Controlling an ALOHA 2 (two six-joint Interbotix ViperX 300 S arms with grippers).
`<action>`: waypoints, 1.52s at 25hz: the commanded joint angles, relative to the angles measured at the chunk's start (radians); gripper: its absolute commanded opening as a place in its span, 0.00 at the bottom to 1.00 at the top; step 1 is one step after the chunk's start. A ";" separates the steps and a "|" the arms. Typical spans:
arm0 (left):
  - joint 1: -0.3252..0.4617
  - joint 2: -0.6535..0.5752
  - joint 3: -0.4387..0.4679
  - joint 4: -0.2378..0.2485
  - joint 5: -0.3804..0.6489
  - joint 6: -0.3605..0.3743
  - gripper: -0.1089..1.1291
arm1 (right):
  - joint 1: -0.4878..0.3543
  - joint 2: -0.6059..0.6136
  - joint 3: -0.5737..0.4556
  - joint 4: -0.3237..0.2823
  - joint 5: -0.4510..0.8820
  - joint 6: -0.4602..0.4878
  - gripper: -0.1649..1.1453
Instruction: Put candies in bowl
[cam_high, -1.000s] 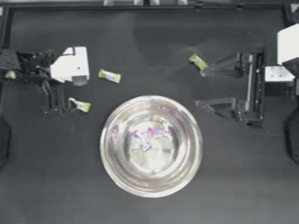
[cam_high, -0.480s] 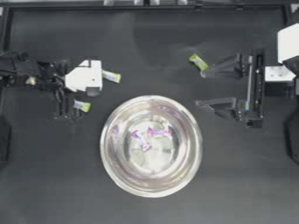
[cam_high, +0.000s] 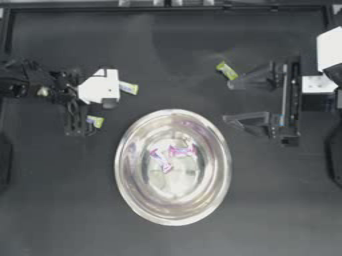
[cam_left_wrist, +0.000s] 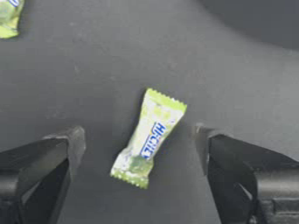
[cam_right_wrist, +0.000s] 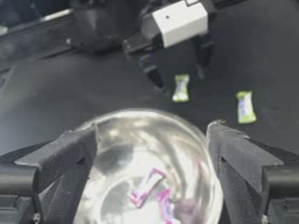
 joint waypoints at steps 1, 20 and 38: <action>0.003 0.003 -0.012 0.003 -0.006 0.023 0.92 | 0.000 0.000 -0.011 0.003 -0.017 -0.002 0.90; 0.011 0.057 -0.009 0.003 -0.032 0.018 0.89 | 0.000 0.003 -0.011 0.003 -0.025 -0.002 0.90; 0.011 0.037 -0.054 -0.002 0.051 0.018 0.46 | 0.000 0.006 -0.011 0.003 -0.032 -0.002 0.90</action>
